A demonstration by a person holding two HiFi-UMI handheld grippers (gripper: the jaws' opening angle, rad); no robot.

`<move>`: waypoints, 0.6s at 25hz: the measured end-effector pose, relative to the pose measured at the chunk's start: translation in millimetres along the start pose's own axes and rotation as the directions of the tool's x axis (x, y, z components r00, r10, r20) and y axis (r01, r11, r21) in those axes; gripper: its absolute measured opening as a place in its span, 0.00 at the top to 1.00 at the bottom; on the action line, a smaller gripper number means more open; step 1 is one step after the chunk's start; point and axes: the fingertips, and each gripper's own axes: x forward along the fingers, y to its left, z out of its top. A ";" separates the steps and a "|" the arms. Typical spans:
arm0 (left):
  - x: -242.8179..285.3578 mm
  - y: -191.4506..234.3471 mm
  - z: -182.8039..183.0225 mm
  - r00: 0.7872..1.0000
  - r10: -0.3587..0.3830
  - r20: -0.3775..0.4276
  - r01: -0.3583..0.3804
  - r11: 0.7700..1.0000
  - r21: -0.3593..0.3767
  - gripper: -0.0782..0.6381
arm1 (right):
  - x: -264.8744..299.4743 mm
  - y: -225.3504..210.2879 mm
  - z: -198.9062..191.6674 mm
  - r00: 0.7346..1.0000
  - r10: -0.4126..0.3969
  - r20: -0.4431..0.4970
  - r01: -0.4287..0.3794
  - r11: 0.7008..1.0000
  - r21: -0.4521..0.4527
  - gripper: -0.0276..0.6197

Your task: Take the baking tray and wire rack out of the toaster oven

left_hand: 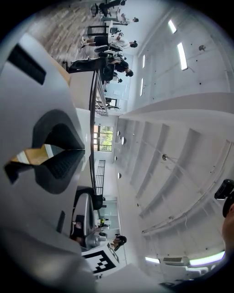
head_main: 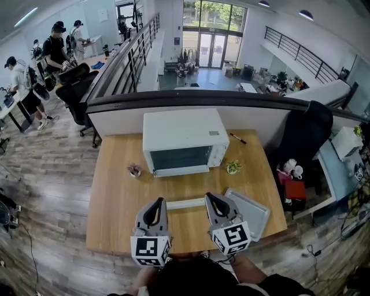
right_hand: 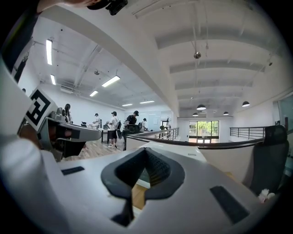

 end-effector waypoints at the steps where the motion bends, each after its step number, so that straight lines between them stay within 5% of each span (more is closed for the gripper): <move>1: 0.1 -0.6 0.6 1.000 0.002 0.002 -0.002 1.000 0.003 0.86 | -0.7 -2.0 -0.1 1.000 -0.003 0.002 0.003 1.000 0.002 0.95; 15: 4.9 0.5 -5.3 1.000 0.018 -0.011 -0.018 1.000 -0.001 0.86 | -0.7 -15.4 -1.5 0.999 -0.035 0.014 0.035 0.999 0.004 0.95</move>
